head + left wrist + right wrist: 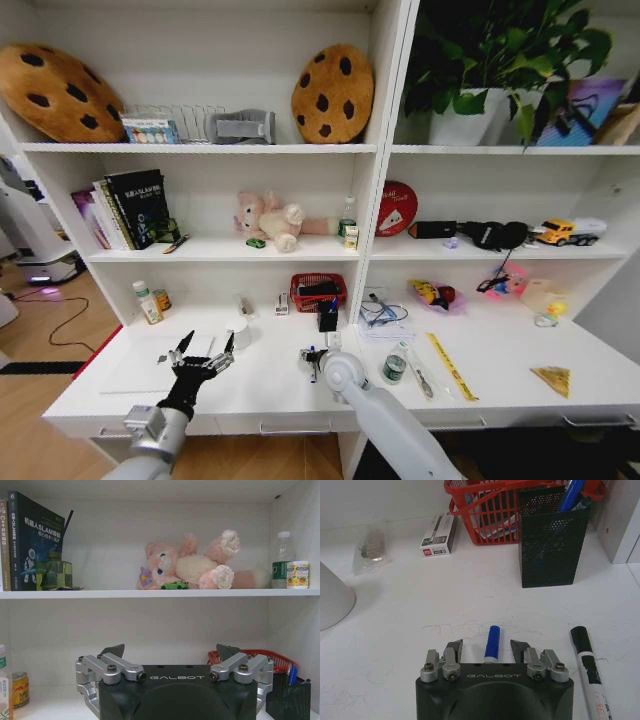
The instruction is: Organize the objects on the table.
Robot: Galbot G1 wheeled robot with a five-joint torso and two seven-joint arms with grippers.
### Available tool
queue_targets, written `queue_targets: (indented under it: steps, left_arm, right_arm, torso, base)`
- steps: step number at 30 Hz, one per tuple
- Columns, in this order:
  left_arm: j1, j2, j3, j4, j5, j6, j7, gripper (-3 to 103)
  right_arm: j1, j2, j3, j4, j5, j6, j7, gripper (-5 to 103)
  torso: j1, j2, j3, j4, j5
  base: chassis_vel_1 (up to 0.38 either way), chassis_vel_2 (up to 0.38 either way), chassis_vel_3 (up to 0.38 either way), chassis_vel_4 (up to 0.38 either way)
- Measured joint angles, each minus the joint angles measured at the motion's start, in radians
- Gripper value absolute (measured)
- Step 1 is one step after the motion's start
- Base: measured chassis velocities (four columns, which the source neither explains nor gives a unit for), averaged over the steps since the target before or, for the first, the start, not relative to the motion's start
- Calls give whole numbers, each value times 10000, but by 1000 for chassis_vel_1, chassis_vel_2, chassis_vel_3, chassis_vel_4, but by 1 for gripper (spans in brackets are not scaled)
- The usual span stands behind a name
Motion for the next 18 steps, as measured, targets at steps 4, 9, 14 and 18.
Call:
queue_targets:
  steps: [4,9,14,18]
  left_arm:
    - [0,0,0,-1,0,0,0,100]
    - [0,0,0,0,0,0,0,100]
    - [0,0,0,0,0,0,0,100]
    - [0,0,0,-1,0,0,0,100]
  right_arm:
    - [61,15,-29,-202,-161,4,-110,37]
    - [132,10,-62,-287,-172,5,-154,25]
    - [160,9,-93,-350,-177,-3,-165,20]
    - [165,25,-100,-413,-190,-9,-186,32]
  torso:
    - [0,0,0,0,0]
    - [0,-1,0,0,0]
    - [0,0,0,0,0]
    - [-1,1,-1,1,0]
  base:
    - [0,0,0,0]
    - [0,0,0,0]
    - [0,0,0,0]
    - [0,0,0,0]
